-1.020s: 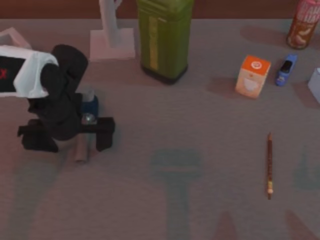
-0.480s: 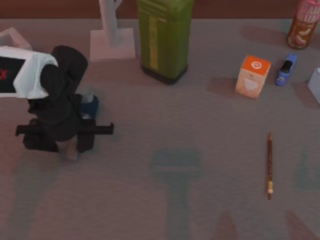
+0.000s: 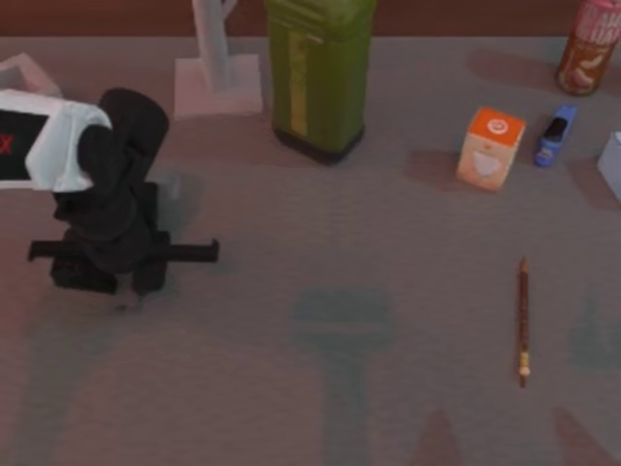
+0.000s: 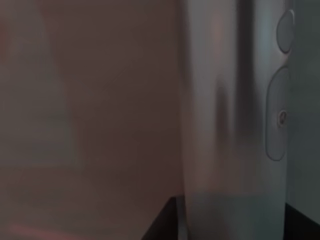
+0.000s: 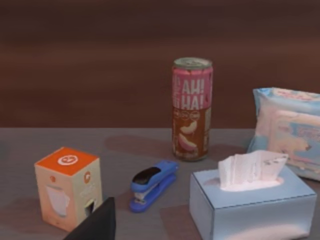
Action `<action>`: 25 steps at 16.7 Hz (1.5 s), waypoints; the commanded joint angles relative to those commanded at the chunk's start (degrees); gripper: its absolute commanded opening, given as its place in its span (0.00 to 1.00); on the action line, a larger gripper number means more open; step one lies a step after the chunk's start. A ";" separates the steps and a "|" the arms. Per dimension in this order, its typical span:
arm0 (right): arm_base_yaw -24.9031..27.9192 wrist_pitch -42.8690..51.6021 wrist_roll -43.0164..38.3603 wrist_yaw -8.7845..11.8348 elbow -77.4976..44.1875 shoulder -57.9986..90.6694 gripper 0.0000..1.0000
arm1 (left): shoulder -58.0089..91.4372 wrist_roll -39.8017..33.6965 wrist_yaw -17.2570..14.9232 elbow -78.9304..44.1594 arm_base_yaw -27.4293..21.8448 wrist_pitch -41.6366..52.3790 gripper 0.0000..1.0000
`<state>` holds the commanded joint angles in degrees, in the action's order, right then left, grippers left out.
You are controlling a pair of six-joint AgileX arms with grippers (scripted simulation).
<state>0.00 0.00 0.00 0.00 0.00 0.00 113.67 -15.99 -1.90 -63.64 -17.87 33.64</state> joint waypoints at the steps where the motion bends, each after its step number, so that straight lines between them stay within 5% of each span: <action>1: 0.00 0.00 0.00 0.00 0.00 0.00 1.00 | 0.00 0.00 0.00 0.00 0.00 0.00 0.00; 2: 0.00 0.00 0.00 0.00 0.00 0.00 1.00 | 0.00 0.00 0.00 0.00 0.00 0.00 0.00; 3: 0.00 0.00 0.00 0.00 0.00 0.00 1.00 | -2.95 2.51 3.66 -0.52 0.54 2.23 0.00; 8: 0.00 0.00 0.00 0.00 0.00 0.00 1.00 | -4.04 3.76 0.78 0.52 0.59 -3.72 0.00; 21: 0.00 0.00 0.00 0.00 0.00 0.00 1.00 | -18.62 13.85 -23.63 16.12 3.12 -64.56 0.00; 25: 0.00 0.00 0.00 0.00 0.00 0.00 1.00 | -23.77 16.42 -28.97 19.66 3.86 -76.09 0.00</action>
<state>0.00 0.00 0.00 0.00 0.00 0.00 89.90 0.43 -30.87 -43.98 -14.01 -42.45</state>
